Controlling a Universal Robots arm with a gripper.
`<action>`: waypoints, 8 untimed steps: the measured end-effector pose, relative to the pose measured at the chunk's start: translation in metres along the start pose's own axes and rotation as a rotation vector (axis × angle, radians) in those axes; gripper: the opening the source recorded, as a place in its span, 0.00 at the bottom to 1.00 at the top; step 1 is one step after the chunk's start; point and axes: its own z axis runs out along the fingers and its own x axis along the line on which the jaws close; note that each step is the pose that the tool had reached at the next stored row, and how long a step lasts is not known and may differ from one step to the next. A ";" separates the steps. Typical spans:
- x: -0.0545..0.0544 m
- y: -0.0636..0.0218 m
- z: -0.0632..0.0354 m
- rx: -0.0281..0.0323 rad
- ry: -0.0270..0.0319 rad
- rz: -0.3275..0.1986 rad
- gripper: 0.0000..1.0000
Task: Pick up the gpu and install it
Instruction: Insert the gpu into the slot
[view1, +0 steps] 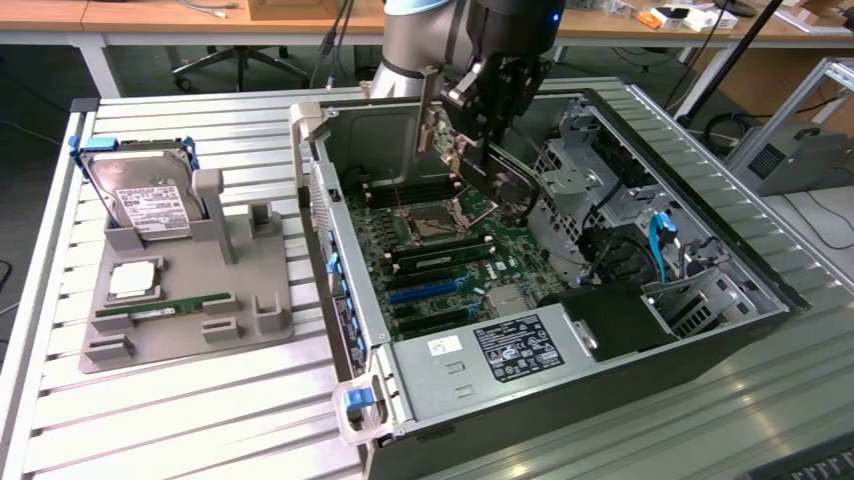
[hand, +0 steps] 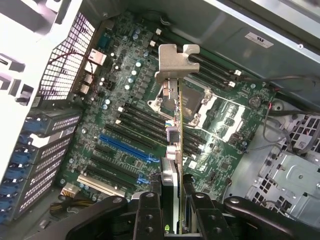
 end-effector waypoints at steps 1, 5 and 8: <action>0.000 0.0000 0.0000 0.0002 -0.0001 -0.002 0.27; 0.000 0.0000 0.0002 0.0027 0.0000 -0.026 0.27; 0.000 0.0000 0.0003 0.0045 -0.0003 -0.047 0.27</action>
